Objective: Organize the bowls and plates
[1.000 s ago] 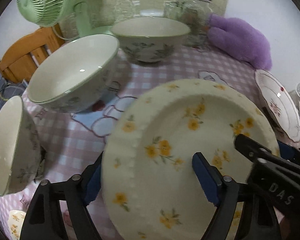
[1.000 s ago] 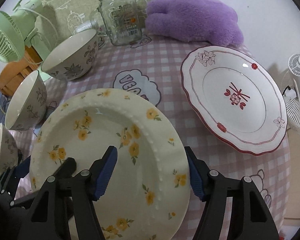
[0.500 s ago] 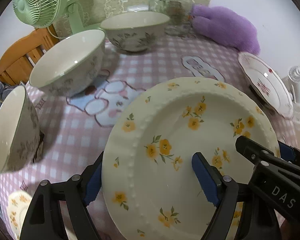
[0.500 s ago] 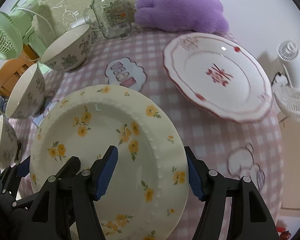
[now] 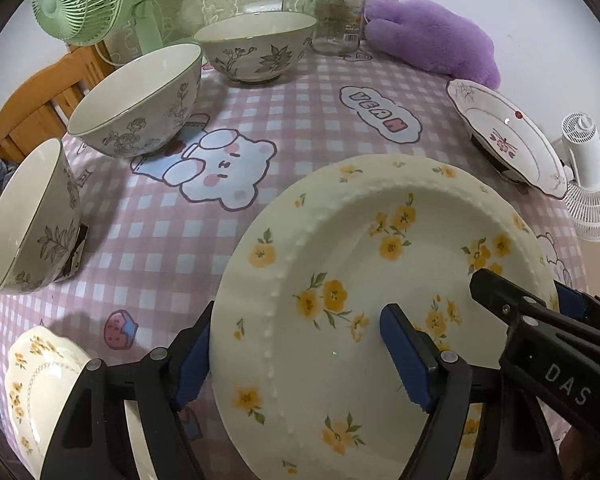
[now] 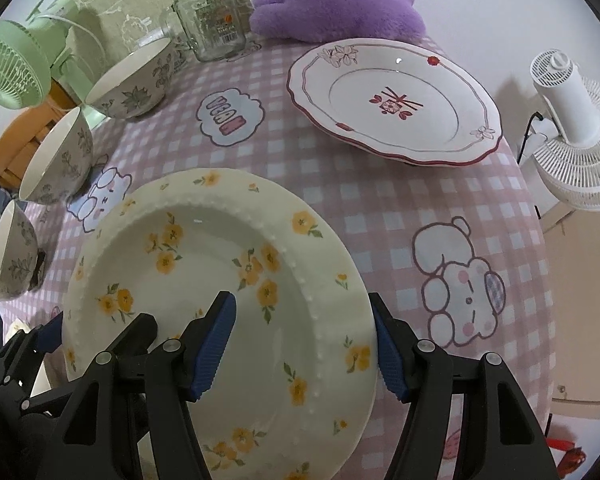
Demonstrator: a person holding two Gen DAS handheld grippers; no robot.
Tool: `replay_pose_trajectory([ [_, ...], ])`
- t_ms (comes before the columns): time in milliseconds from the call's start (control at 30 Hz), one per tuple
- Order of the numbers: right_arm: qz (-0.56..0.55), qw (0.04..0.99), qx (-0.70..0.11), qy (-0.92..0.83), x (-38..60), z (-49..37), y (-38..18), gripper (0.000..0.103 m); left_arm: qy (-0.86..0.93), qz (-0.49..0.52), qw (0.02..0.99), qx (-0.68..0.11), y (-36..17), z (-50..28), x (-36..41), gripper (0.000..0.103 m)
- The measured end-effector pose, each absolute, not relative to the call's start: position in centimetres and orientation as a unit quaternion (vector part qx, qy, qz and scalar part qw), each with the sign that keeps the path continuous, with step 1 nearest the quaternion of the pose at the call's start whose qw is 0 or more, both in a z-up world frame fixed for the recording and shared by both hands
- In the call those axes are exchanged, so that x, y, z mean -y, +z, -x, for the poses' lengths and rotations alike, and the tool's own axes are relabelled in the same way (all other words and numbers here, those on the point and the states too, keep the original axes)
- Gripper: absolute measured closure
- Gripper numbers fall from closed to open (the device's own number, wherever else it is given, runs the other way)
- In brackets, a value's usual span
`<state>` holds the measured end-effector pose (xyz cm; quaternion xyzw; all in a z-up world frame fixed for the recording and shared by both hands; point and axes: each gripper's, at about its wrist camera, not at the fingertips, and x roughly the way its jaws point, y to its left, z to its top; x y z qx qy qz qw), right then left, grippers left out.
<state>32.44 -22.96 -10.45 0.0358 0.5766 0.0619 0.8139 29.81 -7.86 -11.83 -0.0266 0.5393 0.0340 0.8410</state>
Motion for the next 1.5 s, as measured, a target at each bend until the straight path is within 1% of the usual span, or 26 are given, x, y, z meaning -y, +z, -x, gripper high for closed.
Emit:
replay_pose_trajectory([
  [400, -0.031, 0.813, -0.579, 0.042, 23.0, -32.4, -10.3, 0.035, 0.027, 0.032, 0.840, -0.541, -11.3, -30.0, 8.0, 0.022],
  [833, -0.041, 0.830, -0.555, 0.028, 23.9, -29.0, -6.0, 0.034, 0.017, 0.029, 0.854, -0.519, -7.5, -26.5, 8.3, 0.023],
  [1200, -0.033, 0.841, -0.540, 0.011, 21.9, -24.3, -2.8, 0.034, -0.011, 0.022, 0.863, -0.505, -5.6, -22.6, 5.9, 0.023],
  [1500, -0.037, 0.844, -0.535, -0.004, 18.8, -20.8, -1.4, 0.034, -0.028, 0.021, 0.864, -0.502, -4.9, -19.6, 2.4, 0.023],
])
